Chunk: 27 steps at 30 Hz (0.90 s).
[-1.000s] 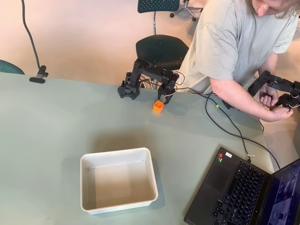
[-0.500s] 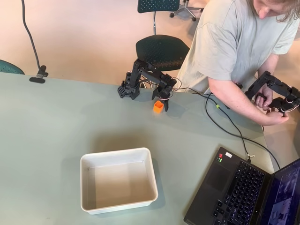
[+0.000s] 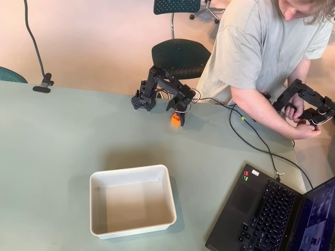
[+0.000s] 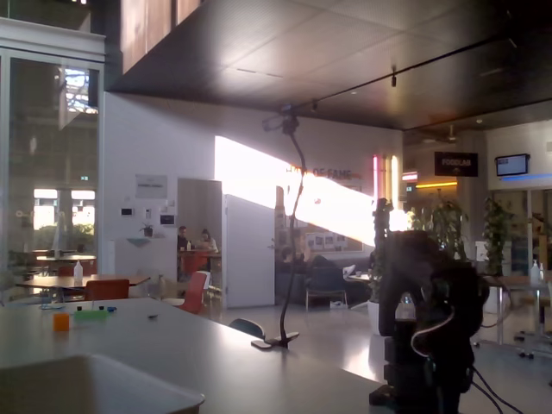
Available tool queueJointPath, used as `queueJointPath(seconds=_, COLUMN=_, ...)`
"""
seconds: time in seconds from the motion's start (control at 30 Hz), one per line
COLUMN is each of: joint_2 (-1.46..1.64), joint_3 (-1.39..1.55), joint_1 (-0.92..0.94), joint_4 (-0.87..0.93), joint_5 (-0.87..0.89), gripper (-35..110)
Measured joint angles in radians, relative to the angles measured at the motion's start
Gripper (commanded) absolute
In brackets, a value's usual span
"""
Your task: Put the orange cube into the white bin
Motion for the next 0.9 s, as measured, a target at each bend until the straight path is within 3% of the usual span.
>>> queueJointPath(seconds=0.9, joint_2=-0.100, joint_3=0.002, joint_1=-0.044, joint_4=-0.106, joint_5=0.009, gripper=70)
